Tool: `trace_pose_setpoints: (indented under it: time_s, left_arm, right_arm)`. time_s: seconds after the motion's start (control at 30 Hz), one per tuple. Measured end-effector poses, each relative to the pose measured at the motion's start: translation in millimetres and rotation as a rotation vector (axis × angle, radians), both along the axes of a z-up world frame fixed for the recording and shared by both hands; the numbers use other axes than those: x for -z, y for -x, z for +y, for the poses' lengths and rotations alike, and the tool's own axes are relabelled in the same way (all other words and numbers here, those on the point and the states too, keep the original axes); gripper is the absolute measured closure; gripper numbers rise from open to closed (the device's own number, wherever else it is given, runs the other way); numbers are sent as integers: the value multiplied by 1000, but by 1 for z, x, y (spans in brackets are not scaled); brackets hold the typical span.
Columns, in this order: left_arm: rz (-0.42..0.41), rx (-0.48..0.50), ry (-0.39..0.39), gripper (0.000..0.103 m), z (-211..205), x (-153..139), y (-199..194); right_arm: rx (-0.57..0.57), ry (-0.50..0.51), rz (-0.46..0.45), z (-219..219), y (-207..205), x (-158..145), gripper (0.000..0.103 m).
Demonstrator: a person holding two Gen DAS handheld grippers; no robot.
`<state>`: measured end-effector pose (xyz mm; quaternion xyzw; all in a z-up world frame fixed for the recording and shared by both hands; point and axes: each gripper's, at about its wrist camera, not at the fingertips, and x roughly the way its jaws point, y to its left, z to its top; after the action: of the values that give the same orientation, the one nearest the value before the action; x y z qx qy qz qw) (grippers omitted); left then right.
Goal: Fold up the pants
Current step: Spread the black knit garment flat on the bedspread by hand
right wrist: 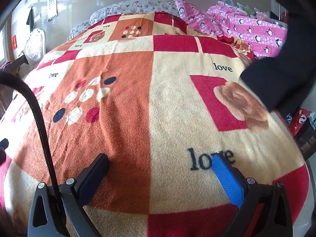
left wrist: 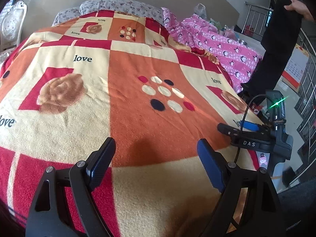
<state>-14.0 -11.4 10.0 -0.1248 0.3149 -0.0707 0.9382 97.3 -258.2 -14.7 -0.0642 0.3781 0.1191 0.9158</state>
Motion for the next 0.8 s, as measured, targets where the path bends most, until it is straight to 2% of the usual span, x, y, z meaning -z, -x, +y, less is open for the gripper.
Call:
trace_pose_setpoints:
  time_s: [0.13,0.27,0.43,0.53,0.63,0.8]
  left_arm:
    - [2,-42,-4,18,4,0,2]
    - [16,-33,22,18,3,4,6]
    - [17,-29,-43,18,-9,3,8]
    - [17,-13,-32,18,-8,4,7]
    - [49,-39,-25,18,-4,8,3]
    - [12,-59,-8,18,1,4,8]
  right_arm:
    - [0,0,2,0,-1,0,0]
    - [0,0,2,-1,-1,0,0]
    - [0,0,1,-1,-1,0,0]
    - [0,0,2,0,-1,0,0]
    - [1,-1,3,-2,-2,-1,0]
    - [1,0,4,-2,-2,0,0]
